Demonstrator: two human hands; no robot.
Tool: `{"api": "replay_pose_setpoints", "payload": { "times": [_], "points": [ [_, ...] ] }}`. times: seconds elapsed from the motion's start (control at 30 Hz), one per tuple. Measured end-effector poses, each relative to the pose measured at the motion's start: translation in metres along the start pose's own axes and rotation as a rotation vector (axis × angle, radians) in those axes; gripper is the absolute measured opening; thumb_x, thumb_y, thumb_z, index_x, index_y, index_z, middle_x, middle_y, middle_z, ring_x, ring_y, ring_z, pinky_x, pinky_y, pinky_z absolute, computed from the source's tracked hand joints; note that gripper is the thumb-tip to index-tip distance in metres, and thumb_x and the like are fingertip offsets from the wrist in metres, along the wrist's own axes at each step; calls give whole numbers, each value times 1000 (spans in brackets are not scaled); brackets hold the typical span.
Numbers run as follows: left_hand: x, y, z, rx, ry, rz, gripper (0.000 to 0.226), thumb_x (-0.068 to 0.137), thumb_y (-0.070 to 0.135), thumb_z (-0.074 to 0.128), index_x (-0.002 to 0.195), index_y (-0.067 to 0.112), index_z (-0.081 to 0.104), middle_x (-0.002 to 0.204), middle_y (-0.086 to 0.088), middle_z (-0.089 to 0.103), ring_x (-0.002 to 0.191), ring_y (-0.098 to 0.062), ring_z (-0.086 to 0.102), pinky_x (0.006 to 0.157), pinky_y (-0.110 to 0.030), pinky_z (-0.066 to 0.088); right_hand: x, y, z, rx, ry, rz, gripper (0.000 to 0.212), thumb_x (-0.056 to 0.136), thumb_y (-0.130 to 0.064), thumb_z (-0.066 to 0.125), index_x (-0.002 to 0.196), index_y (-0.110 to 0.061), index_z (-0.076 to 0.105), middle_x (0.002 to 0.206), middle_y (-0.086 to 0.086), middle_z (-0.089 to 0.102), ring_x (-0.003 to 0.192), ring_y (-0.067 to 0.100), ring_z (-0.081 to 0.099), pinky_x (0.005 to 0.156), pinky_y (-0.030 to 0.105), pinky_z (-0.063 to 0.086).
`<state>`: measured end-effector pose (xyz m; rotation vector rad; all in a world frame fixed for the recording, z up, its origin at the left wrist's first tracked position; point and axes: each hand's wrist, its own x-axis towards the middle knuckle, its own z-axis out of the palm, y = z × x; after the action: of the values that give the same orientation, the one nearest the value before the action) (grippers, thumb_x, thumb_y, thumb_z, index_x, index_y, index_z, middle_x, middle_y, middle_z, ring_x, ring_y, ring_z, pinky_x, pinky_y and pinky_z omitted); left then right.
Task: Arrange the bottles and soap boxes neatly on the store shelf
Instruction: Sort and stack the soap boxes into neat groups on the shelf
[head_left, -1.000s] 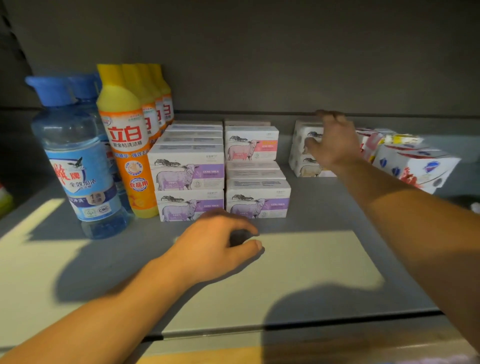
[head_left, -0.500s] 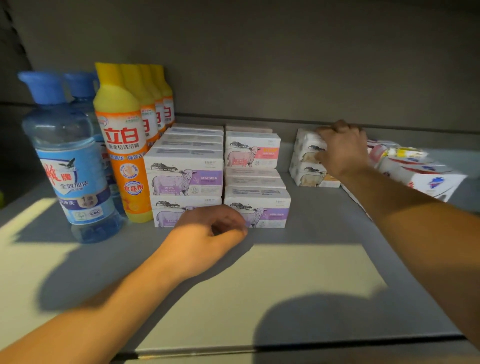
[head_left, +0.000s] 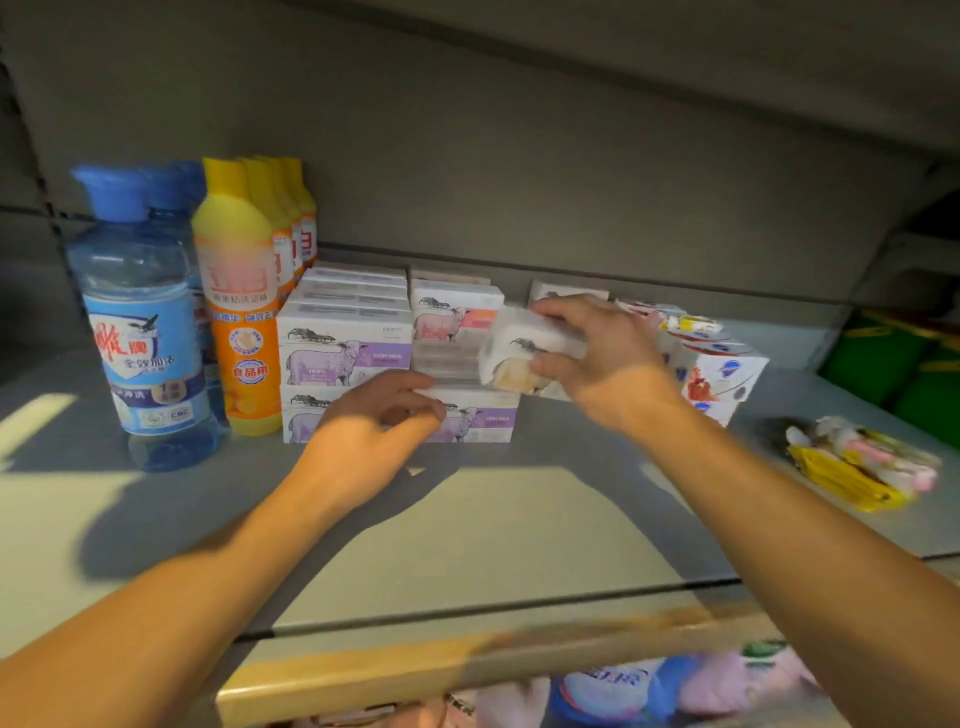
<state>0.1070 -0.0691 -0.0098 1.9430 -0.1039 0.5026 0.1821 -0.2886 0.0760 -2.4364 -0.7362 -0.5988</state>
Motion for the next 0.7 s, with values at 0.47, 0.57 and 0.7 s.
{"api": "replay_pose_setpoints", "payload": {
  "times": [0.47, 0.57, 0.7],
  "points": [
    [-14, 6, -3, -534, -177, -293, 18, 93, 18, 61, 104, 5, 67, 94, -16, 75, 77, -30, 73, 62, -31, 60, -101, -24, 45, 829, -63, 247, 61, 75, -16, 76, 125, -40, 50, 114, -12, 67, 106, 10, 65, 81, 24, 55],
    [-13, 4, -4, -611, -144, -350, 17, 94, 19, 61, 102, 5, 65, 87, -21, 74, 64, -28, 71, 55, -29, 58, -107, -17, 52, 877, -117, 235, 70, 72, -15, 71, 126, -50, 43, 107, -28, 67, 98, 4, 68, 73, 25, 57],
    [-12, 4, -5, -624, -194, -384, 26, 93, 26, 60, 106, 4, 64, 78, -21, 71, 56, -26, 67, 50, -29, 56, -104, -12, 57, 889, -83, 235, 60, 81, -14, 72, 125, -47, 49, 114, -14, 69, 99, 8, 68, 74, 24, 56]
  ]
}}
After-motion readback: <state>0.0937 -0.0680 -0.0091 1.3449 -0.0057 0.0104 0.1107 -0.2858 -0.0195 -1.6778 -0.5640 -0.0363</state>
